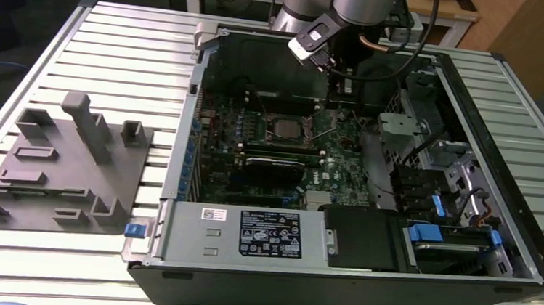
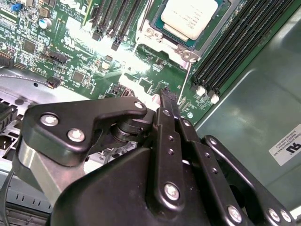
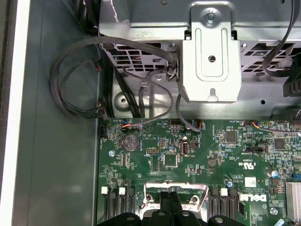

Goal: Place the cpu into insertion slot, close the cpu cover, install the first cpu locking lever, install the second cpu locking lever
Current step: 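Close the cpu cover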

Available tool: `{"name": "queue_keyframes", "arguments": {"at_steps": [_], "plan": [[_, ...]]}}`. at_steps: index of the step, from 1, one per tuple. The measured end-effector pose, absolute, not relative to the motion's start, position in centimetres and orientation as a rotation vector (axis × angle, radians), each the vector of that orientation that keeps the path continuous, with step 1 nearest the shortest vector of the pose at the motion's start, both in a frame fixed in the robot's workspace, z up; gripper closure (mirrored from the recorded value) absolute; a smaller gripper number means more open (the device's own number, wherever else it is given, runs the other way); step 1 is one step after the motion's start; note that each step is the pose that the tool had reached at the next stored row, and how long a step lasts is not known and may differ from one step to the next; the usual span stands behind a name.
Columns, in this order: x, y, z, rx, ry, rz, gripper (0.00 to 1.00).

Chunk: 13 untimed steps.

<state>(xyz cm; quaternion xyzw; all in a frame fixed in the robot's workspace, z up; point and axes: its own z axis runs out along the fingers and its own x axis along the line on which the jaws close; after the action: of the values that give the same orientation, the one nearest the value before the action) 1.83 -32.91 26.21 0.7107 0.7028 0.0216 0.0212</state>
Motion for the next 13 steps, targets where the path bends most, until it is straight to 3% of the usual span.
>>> {"name": "queue_keyframes", "arguments": {"at_steps": [13], "plan": [[1.93,-32.91,26.29,2.203,2.179,0.067,0.89]]}}
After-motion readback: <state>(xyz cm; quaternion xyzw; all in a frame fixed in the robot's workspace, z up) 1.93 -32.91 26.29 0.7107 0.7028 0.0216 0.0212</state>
